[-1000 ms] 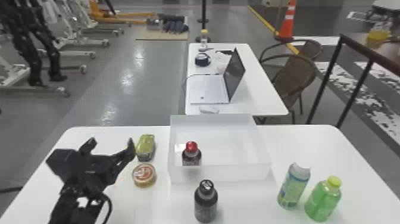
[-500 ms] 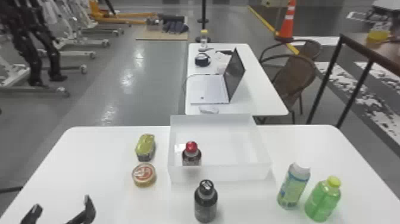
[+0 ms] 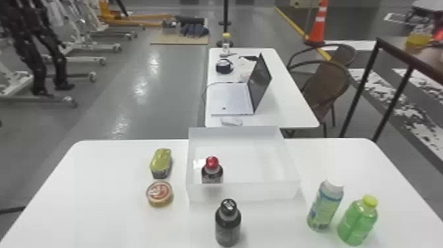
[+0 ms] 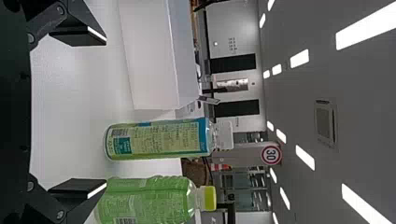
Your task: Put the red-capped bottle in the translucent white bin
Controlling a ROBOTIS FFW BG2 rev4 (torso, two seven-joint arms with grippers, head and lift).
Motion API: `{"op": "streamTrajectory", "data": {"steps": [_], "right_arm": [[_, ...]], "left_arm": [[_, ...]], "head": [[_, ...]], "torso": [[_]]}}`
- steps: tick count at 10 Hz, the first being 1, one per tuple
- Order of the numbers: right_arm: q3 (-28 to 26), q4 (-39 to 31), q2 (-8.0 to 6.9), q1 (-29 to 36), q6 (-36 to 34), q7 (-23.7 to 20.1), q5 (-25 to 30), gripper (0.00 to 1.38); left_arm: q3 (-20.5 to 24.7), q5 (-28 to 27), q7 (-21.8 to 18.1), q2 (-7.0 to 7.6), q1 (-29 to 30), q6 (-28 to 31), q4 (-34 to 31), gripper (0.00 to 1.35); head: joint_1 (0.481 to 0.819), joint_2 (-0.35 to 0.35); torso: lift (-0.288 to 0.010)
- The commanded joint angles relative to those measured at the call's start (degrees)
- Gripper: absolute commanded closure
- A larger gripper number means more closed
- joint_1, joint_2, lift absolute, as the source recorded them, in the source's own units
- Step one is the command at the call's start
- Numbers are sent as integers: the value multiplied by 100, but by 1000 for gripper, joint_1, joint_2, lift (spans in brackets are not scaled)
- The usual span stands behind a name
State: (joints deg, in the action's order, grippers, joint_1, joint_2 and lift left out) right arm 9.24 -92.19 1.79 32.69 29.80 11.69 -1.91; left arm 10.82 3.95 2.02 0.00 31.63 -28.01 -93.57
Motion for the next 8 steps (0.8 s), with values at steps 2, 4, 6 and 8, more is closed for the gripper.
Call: {"op": "streamTrajectory", "data": {"steps": [2, 4, 6, 8], "right_arm": [[-2, -1, -3, 1, 0, 0, -2, 209], [-2, -1, -3, 1, 0, 0, -2, 209], [-2, -1, -3, 1, 0, 0, -2, 209], [7, 8, -3, 1, 0, 0, -2, 209]], "left_arm": [[-150, 97, 1, 53, 1, 15, 14, 128], [-194, 115, 1, 62, -8, 15, 5, 128], [-247, 167, 1, 105, -34, 32, 40, 128], [-300, 203, 1, 167, -52, 32, 67, 128]], "head": [[549, 0], [549, 0], [549, 0], [549, 0]], "torso": [[-100], [-100], [-100], [-100]]}}
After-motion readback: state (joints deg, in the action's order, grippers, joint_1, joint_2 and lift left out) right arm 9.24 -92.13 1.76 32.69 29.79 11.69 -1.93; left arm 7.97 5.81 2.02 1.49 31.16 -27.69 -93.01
